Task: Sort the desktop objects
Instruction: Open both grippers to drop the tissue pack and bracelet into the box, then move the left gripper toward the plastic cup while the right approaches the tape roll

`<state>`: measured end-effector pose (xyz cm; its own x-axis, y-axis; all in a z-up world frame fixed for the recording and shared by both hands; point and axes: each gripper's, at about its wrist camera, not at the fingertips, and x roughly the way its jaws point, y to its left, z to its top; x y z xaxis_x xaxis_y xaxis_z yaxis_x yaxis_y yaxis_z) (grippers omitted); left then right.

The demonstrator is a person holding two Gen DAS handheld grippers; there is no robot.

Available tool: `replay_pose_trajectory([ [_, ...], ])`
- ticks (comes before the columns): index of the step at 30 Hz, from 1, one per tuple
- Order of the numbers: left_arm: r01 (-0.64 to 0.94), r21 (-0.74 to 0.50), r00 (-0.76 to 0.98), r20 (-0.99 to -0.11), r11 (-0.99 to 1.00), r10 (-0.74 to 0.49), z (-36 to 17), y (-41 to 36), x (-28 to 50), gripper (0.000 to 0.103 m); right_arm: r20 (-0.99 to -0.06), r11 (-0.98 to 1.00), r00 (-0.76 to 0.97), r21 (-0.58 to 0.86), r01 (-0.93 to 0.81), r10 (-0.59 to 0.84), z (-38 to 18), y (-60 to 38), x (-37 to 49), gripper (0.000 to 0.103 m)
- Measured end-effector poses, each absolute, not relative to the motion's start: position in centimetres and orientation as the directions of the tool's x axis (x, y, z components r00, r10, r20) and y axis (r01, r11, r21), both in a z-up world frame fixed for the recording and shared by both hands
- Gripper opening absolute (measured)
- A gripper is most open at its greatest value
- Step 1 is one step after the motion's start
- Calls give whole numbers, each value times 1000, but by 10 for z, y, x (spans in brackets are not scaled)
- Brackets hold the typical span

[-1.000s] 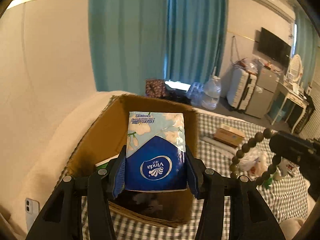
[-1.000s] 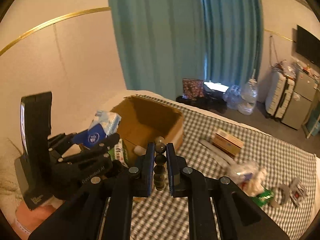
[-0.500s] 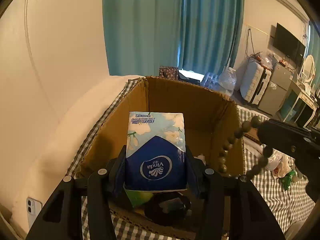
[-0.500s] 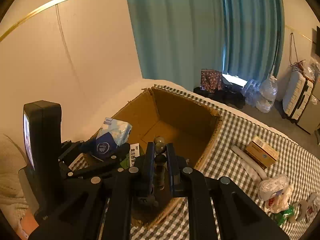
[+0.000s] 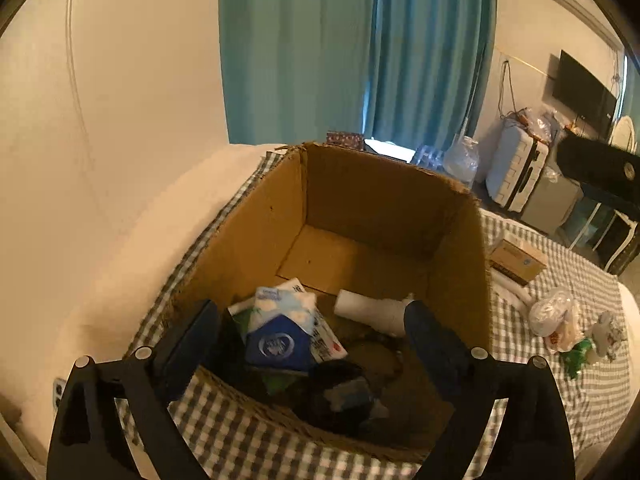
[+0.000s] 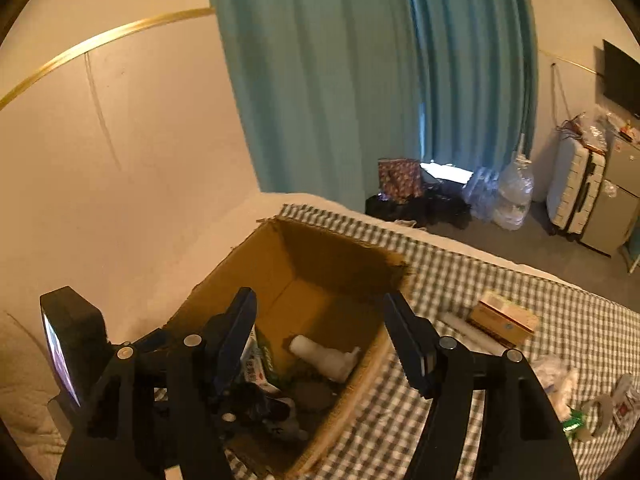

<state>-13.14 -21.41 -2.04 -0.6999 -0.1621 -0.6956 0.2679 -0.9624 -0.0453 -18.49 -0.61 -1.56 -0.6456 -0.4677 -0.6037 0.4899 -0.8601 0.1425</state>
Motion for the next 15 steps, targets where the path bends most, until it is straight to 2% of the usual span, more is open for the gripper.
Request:
replay_pose_trajectory([
  [6, 235, -65, -718, -685, -970, -127, -5, -179, -117, 101, -609, -901, -679, 158, 404, -411, -14, 55, -169, 67],
  [10, 176, -58, -733, -674, -983, -92, 8, -139, -110, 103, -601, -931, -718, 143, 335, -351, -12, 109, -150, 81],
  [15, 108, -28, -769, -635, -994, -66, 17, -74, -99, 103, -590, -965, -766, 110, 237, -256, -12, 176, -128, 81],
])
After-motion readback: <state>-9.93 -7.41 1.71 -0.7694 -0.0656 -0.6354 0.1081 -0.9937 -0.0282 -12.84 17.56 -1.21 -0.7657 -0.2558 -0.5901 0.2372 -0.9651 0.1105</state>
